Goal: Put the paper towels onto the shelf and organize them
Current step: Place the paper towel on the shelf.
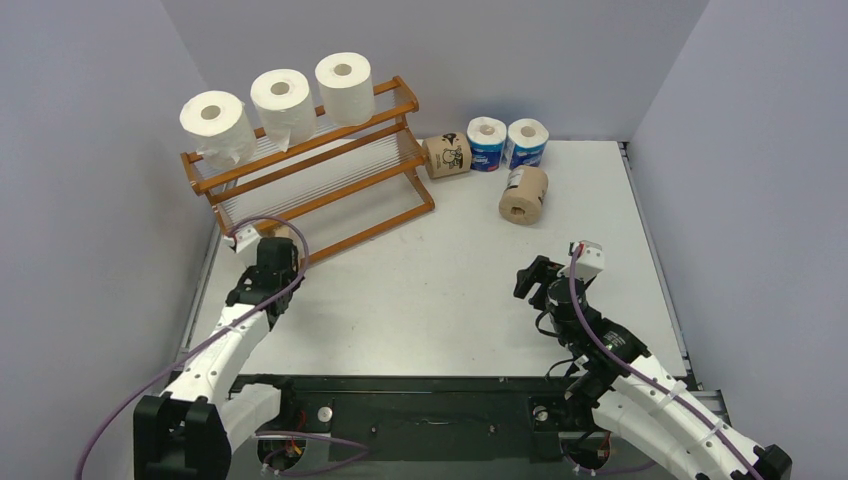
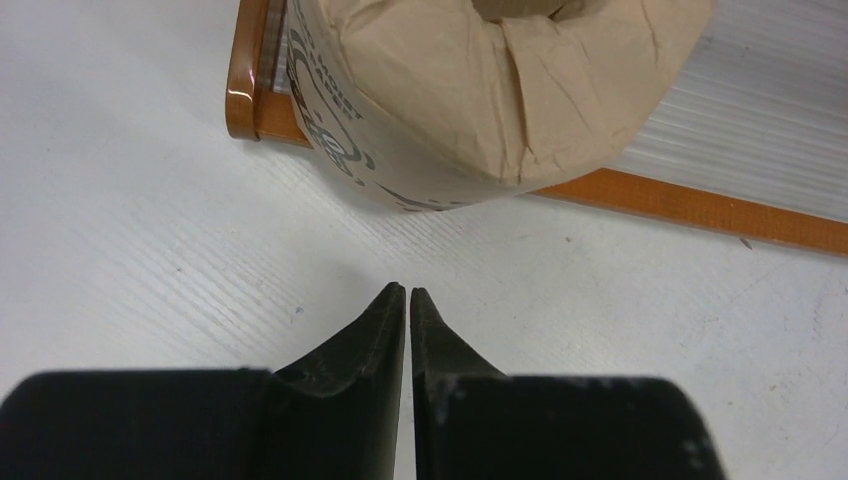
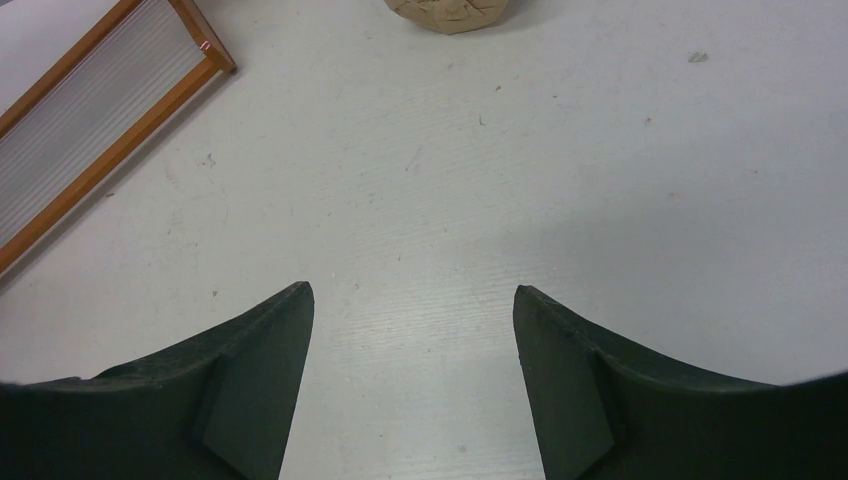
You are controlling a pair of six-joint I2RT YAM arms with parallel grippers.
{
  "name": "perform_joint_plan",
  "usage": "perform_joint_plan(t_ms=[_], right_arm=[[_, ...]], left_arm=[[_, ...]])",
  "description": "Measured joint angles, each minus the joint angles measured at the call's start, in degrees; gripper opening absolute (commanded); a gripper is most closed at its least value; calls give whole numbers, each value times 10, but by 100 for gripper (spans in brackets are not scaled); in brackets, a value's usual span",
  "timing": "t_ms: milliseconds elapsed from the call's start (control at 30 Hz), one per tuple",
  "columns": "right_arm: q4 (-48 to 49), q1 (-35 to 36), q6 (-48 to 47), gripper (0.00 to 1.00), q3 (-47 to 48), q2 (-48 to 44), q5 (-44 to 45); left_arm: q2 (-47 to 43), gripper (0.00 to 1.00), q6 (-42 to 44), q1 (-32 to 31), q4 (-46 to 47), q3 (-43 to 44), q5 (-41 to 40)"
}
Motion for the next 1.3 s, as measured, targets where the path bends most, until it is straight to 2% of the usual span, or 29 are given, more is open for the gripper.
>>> perform_joint_plan(t_ms=[267,667,1300], right_arm=[[0,0,0,69,0,-3,0],[0,0,0,69,-5,-14,0],[-1,0,0,69,-7,-23,0]], left_arm=[[37,3,-13,34,30,0,-5],[115,3,-31,45,82,0,-13],[156,3,-58,81,134,2,-12]])
